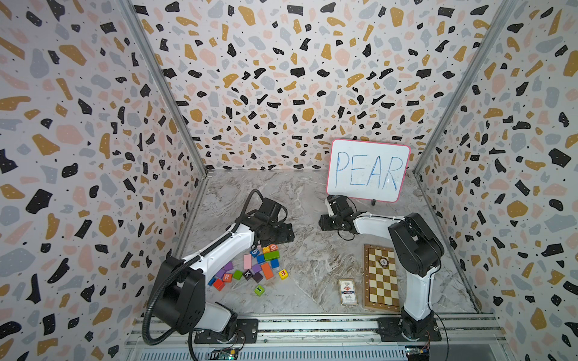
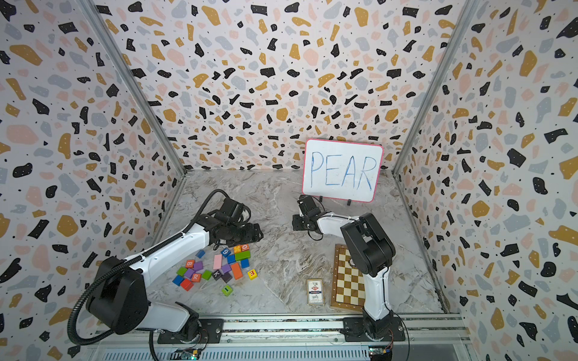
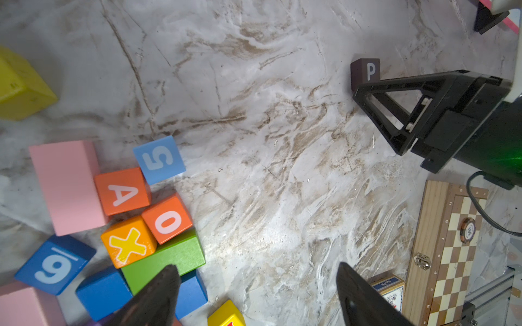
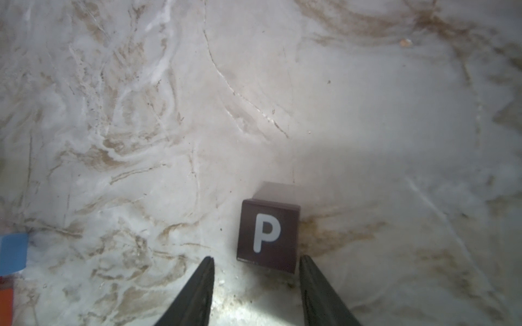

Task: Spell the uppercase word “pear” with letter blocks
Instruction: Move the letter block to the center of the board.

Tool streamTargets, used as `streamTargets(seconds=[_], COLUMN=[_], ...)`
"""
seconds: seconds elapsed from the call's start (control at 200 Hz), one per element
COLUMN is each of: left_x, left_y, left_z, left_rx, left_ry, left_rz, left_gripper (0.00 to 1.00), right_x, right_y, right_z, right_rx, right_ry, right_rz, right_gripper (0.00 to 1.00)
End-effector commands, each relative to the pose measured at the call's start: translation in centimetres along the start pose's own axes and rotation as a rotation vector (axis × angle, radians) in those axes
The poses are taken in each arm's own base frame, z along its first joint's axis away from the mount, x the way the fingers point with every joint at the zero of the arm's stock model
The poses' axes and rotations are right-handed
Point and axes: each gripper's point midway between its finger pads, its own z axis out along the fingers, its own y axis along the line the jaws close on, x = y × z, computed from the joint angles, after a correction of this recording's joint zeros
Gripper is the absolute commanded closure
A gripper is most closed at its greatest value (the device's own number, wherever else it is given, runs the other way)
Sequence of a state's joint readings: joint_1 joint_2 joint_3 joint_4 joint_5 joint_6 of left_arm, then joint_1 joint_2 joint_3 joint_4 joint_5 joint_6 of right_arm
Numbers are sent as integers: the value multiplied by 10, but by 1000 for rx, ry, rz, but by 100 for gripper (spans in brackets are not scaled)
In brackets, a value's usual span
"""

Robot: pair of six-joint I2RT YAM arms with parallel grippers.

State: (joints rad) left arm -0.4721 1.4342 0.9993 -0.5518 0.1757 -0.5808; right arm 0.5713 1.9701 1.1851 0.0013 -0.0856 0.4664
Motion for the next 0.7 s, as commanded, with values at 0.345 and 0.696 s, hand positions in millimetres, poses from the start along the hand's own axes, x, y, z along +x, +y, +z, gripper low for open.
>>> streamTargets(seconds=[0.345, 0.696], left_x=[-5, -5], left_y=[-2, -1], left_z=[-5, -4], left_rx=[7, 4], left_ry=[-19, -18], left_rz=[0, 1], left_gripper=[14, 14], right_x=[-6, -4], right_y=[9, 10], right_z=[-2, -1], right_rx=[-22, -19], right_ry=[-14, -10], right_rz=[-4, -7], right_gripper=[52, 51])
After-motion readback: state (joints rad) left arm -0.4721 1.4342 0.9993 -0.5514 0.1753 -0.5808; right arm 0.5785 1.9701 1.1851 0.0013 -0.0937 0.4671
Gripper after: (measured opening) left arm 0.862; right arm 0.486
